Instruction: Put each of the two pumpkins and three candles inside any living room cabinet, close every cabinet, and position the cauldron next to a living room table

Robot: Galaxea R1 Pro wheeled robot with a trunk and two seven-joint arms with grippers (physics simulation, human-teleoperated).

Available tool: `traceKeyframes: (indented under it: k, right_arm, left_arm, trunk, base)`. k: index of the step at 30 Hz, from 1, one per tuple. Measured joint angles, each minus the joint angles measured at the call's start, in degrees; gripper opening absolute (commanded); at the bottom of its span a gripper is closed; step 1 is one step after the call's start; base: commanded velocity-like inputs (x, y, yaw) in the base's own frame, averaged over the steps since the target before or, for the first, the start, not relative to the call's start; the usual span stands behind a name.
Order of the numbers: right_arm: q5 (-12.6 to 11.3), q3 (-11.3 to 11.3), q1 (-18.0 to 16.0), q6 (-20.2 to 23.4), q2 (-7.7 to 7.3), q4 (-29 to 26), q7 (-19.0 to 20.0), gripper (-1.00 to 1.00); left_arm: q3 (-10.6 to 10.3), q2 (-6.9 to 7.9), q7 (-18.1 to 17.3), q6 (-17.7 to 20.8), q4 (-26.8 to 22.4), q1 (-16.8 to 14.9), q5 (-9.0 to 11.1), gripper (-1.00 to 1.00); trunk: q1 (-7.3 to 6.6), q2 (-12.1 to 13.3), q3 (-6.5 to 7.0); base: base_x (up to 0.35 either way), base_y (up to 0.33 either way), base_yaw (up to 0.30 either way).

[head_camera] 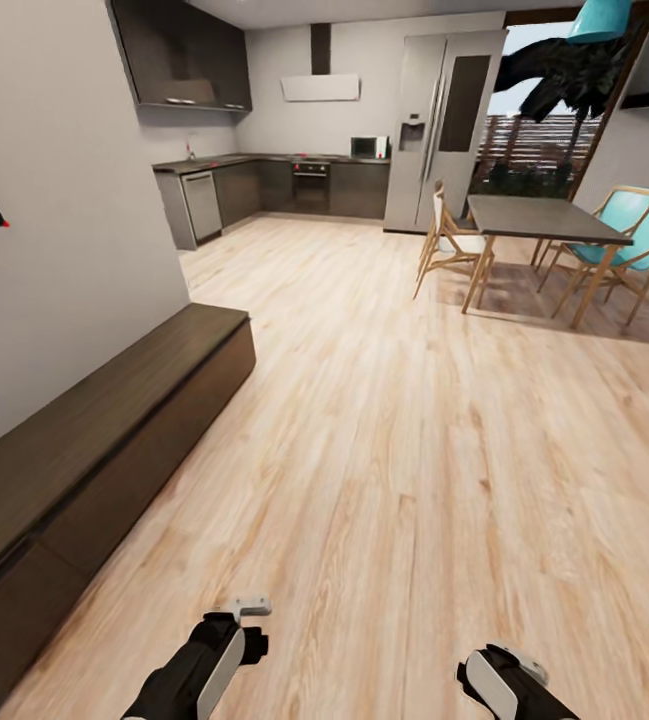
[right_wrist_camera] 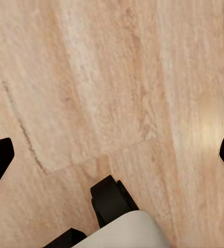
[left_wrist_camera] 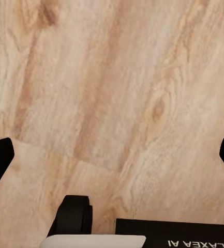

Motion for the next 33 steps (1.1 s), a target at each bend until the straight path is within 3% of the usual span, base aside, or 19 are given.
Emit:
traceKeyframes:
  k: [3, 7, 11, 21, 27, 33]
  right_arm:
    - [0.0, 0.01, 0.0, 0.0, 0.01, 0.0, 0.0, 1.0]
    - [0.0, -0.01, 0.01, 0.0, 0.01, 0.0, 0.02, 1.0]
    - [0.0, -0.02, 0.01, 0.0, -0.01, 0.0, 0.02, 1.0]
    - [-0.01, -0.1, 0.01, 0.0, 0.0, 0.5, 0.02, 1.0]
    - [0.07, -2.86, 0.0, -0.04, 0.03, 1.08, 0.09, 1.0]
    - [0.08, -3.31, 0.0, -0.2, 0.04, 1.1, 0.1, 1.0]
  left_arm:
    - [-2.3, 0.01, 0.1, -0.06, 0.0, 0.02, 0.06, 1.0]
    - [-3.34, 0.04, 0.14, -0.32, 0.0, 0.0, 0.07, 1.0]
    - [-3.47, 0.02, 0.21, -2.24, 0.05, 0.02, 0.08, 1.0]
    - [-3.41, 0.0, 0.32, -2.87, 0.3, 0.02, 0.26, 1.0]
    - [-3.41, -0.06, 0.32, -2.89, 0.34, 0.01, 0.18, 1.0]
    - [-3.4, -0.05, 0.4, -3.78, 0.35, 0.0, 0.35, 1.0]
  trunk:
    - [0.0, 0.0, 0.18]
    - [-0.01, 0.0, 0.42]
    - [-0.01, 0.0, 0.66]
    - [-0.01, 0.0, 1.18]
    - [-0.01, 0.0, 1.27]
    - [-0.01, 0.0, 1.28]
  base:
    - [0.249, -0.213, -0.24]
    - [0.304, -0.088, -0.242]
    - [0.34, -0.012, -0.243]
    - [0.346, -0.001, -0.254]
    - [0.346, -0.027, -0.103]
    - [0.346, -0.078, -0.005]
